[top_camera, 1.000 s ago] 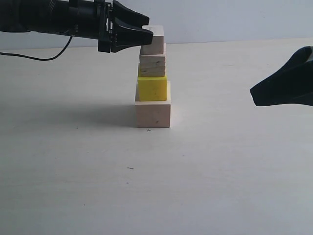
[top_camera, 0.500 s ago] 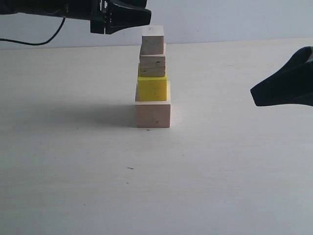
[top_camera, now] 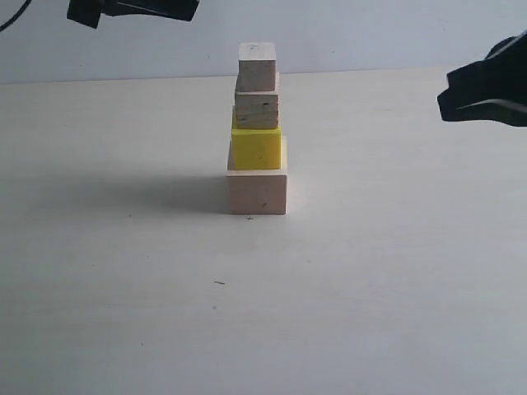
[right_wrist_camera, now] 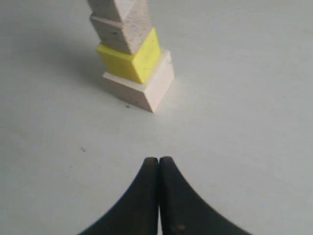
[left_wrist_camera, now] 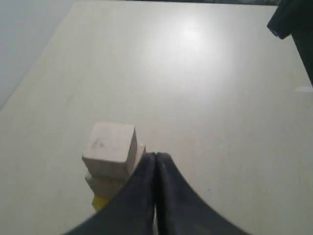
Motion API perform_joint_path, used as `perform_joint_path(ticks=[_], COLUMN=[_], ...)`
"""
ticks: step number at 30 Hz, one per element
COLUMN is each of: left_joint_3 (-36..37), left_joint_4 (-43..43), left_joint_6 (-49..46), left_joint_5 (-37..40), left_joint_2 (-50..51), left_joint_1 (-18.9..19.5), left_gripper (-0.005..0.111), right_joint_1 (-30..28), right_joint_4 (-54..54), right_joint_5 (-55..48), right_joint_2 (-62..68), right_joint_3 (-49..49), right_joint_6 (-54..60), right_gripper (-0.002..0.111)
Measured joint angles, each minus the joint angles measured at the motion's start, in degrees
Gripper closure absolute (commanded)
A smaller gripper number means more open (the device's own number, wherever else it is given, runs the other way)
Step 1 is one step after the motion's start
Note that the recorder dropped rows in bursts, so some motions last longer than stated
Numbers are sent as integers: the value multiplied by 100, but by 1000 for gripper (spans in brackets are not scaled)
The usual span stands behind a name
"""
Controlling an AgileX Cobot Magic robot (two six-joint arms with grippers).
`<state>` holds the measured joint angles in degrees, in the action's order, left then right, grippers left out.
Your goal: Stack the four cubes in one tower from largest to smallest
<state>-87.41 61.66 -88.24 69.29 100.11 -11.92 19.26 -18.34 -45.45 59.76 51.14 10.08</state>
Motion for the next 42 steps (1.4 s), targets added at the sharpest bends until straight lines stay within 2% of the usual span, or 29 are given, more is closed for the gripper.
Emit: perform_joint_path(ticks=[4, 6, 10, 13, 23, 31, 36, 42], left_joint_3=[294, 453, 877, 1046, 1355, 1452, 1452, 1452], left_joint_4=[-10, -10, -118, -145, -715, -995, -1216, -1316], left_joint_6=[1006, 1420, 1677, 1719, 2279, 2887, 3200, 3314], left_joint_5=[-267, -404, -619, -644, -849, -1250, -1413, -1429], left_joint_2=[0, 0, 0, 0, 0, 0, 0, 0], left_joint_1=[41, 41, 57, 62, 62, 62, 62, 62], left_gripper=[107, 107, 107, 107, 107, 107, 107, 107], right_joint_1=[0, 0, 0, 0, 0, -25, -258, -685], right_joint_4=[800, 842, 546, 343, 178, 112, -690, -2807], right_joint_5=[601, 1028, 1698, 1788, 2182, 1840, 1659, 1051], right_joint_2=[1008, 1687, 3052, 3669, 4514, 5138, 5422, 5817], right_joint_3=[0, 0, 29, 175, 1123, 1965, 2164, 2242], right_joint_6=[-796, -860, -903, -839, -468, -103, 452, 2020], right_gripper=[108, 108, 108, 108, 108, 108, 108, 108])
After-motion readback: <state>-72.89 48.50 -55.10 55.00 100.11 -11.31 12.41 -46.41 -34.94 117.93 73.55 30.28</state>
